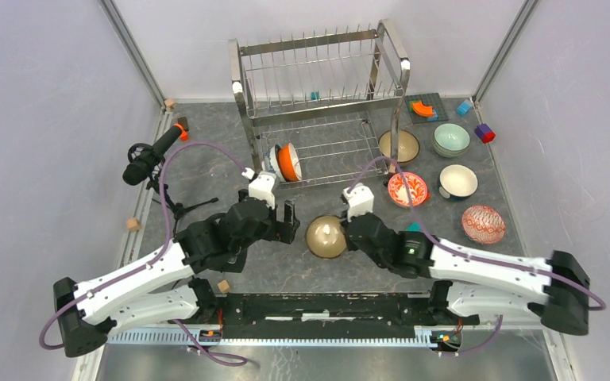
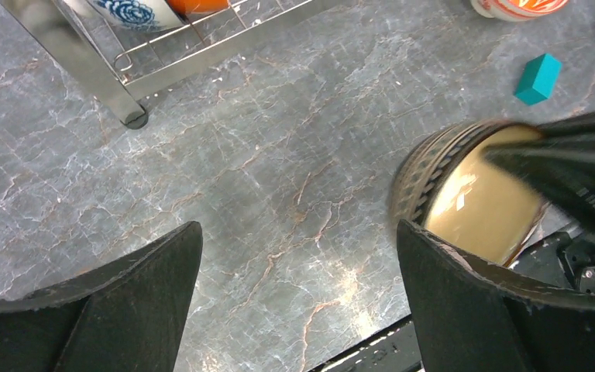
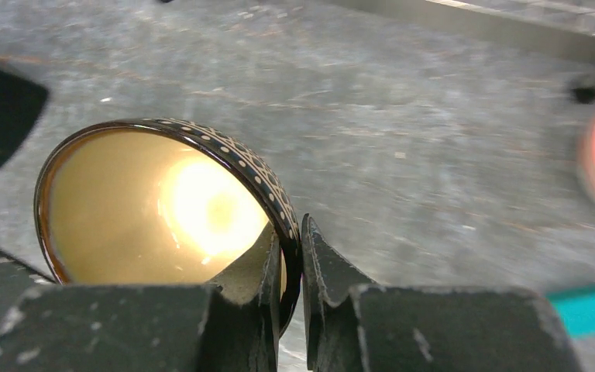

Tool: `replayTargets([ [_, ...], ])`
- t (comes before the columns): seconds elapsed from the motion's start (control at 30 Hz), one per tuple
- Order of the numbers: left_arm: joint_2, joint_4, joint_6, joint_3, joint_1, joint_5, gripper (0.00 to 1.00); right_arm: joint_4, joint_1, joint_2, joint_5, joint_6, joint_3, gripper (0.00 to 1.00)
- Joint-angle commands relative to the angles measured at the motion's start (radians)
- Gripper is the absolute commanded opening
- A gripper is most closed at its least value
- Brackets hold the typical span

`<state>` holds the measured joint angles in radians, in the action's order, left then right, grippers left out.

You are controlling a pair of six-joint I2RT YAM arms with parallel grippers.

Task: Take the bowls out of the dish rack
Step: Place the bowl with the bowl.

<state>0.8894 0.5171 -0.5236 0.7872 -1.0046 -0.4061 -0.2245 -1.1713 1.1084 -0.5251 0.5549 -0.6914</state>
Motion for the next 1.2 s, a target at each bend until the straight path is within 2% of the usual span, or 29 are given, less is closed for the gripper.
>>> replayTargets([
  [0.0,-0.065,-0.070,0.090,-0.020,0.003,0.023,1.00,-0.210,0.026,-0.181,-0.258,-0.093,-0.024,0.00],
  [0.07,-0.091,-0.083,0.106,-0.025,0.004,0.031,1.00,-0.288,0.081,-0.227,-0.314,-0.123,-0.029,0.00],
  [0.13,-0.120,-0.094,0.113,-0.037,0.003,0.029,1.00,-0.313,0.174,-0.273,-0.307,-0.156,-0.038,0.00],
  [0.33,-0.165,-0.110,0.106,-0.060,0.003,0.009,1.00,-0.251,0.496,-0.340,-0.287,-0.227,-0.045,0.00],
  [0.5,-0.168,-0.089,0.095,-0.051,0.002,-0.006,1.00,-0.127,0.836,-0.369,-0.099,-0.177,-0.019,0.00],
  [0.63,-0.171,-0.083,0.084,-0.050,0.002,-0.010,1.00,-0.043,1.051,-0.265,0.071,-0.063,-0.063,0.00],
  [0.77,-0.173,-0.071,0.077,-0.044,0.001,-0.015,1.00,0.062,1.138,-0.100,0.154,0.041,-0.130,0.00],
  [0.93,-0.177,-0.063,0.076,-0.043,0.002,-0.022,1.00,0.136,1.152,0.096,0.176,0.056,-0.268,0.00],
  [1.17,-0.175,-0.060,0.078,-0.040,0.001,-0.028,1.00,0.106,1.156,0.347,0.171,0.034,-0.480,0.00],
])
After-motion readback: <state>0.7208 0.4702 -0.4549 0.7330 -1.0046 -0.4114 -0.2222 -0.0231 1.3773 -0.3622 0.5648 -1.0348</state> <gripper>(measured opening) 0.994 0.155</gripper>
